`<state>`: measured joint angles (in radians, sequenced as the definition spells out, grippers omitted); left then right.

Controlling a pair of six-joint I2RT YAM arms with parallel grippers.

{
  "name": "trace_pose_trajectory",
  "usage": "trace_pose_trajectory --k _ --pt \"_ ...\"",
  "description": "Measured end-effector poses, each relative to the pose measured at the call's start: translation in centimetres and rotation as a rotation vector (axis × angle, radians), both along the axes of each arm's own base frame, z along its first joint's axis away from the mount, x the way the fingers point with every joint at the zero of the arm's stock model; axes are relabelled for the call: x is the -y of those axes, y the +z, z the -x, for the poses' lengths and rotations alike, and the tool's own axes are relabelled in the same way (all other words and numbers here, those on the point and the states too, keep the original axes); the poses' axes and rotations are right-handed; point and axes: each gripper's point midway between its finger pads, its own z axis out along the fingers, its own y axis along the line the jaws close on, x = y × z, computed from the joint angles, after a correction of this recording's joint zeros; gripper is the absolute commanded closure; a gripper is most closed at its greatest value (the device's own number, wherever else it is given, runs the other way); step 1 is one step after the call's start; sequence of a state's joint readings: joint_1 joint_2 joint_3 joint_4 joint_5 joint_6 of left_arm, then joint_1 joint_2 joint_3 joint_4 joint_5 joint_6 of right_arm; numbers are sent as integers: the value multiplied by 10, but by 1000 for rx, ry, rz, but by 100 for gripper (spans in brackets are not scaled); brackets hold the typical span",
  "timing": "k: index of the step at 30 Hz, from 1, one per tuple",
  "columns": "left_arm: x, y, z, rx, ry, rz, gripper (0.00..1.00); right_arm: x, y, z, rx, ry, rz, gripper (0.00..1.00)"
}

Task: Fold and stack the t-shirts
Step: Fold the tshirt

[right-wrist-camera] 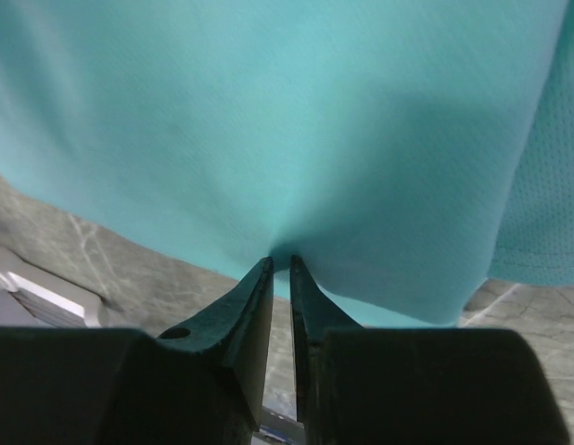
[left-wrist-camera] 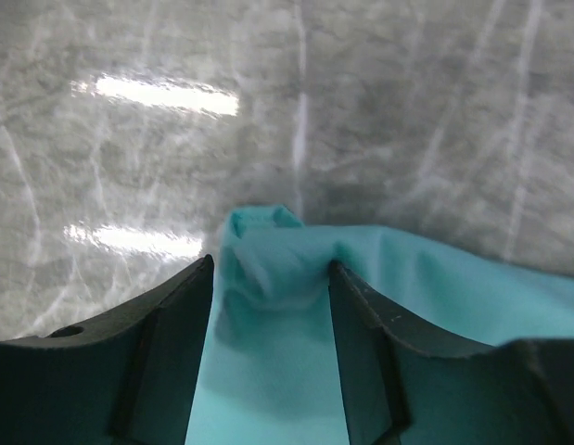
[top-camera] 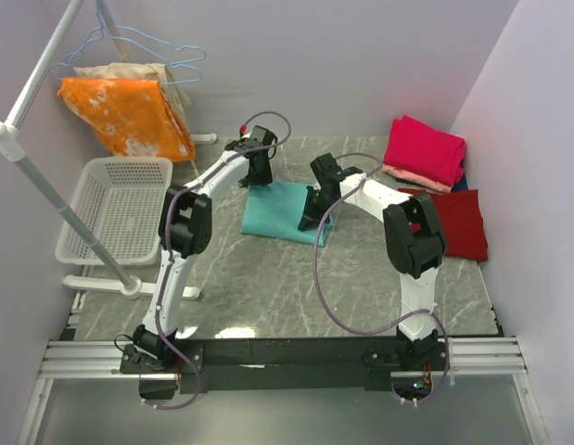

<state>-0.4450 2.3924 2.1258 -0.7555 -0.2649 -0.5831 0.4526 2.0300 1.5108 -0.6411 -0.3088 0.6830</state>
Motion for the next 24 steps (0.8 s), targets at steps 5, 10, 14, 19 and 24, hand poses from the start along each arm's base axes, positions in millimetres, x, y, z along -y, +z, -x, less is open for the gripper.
trace_pose_trajectory --k 5,10,14,19,24 --pt "-12 -17 -5 -5 26 -79 39 5 -15 15 -44 5 18 81" --pt "-17 -21 -14 12 41 -113 39 11 -29 31 -96 8 33 83" --pt "-22 -17 -20 32 55 -124 38 12 -32 34 -106 9 32 84" --pt "-31 -8 -25 49 60 -127 37 13 -28 34 -98 7 35 84" --pt "-34 50 -29 137 68 -79 38 16 -12 31 -62 -1 45 81"
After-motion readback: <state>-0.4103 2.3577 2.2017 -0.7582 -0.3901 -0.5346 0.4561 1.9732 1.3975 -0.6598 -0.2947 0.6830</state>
